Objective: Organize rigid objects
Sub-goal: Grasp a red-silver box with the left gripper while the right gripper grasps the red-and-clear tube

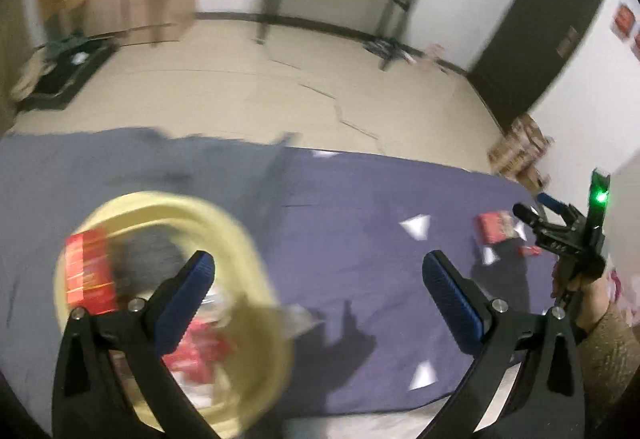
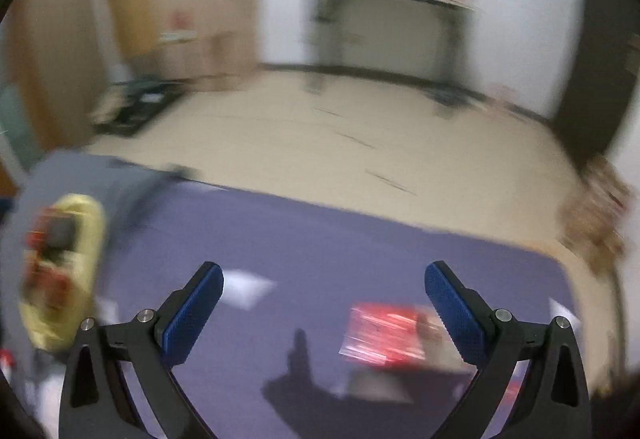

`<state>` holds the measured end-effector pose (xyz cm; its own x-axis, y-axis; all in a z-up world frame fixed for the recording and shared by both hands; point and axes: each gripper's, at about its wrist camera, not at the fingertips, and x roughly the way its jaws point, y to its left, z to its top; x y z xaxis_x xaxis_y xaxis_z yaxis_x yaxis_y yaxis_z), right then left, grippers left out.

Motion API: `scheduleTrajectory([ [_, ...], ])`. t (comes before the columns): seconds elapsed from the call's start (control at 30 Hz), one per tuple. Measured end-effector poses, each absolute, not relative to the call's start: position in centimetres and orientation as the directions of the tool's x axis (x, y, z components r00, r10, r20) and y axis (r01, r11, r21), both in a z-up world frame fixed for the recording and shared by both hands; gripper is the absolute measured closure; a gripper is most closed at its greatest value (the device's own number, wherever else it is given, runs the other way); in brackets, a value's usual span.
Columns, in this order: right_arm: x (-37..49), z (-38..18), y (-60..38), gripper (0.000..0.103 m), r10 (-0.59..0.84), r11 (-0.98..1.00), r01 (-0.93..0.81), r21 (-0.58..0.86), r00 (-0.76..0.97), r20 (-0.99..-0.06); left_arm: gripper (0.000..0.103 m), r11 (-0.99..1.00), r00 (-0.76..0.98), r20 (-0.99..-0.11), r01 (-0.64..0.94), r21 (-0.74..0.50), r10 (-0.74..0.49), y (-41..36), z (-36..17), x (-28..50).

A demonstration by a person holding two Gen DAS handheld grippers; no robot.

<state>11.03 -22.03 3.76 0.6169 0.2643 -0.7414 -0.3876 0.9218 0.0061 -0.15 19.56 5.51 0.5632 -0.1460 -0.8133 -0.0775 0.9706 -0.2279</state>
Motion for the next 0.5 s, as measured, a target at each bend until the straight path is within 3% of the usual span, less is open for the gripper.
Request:
scheduleTrajectory([
  [0.1, 11.8, 1.5, -30.3, 0.0, 0.095, 0.975, -0.219, -0.045, 0.584, -0.806, 0.0, 0.975, 0.506, -0.842, -0.008, -0.221, -0.187, 12.6, 4.8, 3.6],
  [0.2, 11.5, -1.3, -36.8, 0.0, 0.09, 0.996, -0.068, 0.065, 0.513, -0.854, 0.0, 0.976, 0.414, -0.886, 0.026, -0.217, -0.208, 4.7, 2.2, 7.9],
  [0.37, 11.6, -3.8, -38.6, 0.0, 0.195, 0.979, -0.045, 0.196, 0.454, -0.869, 0.0, 0.965, 0.323, -0.912, 0.013, -0.263, -0.253, -5.0, -2.0, 13.0],
  [0.5, 11.8, -4.8, -38.1, 0.0, 0.186, 0.982, -0.124, 0.145, 0.452, -0.873, 0.0, 0.958, 0.288, -0.925, -0.065, -0.278, -0.249, -8.9, -4.7, 15.4],
])
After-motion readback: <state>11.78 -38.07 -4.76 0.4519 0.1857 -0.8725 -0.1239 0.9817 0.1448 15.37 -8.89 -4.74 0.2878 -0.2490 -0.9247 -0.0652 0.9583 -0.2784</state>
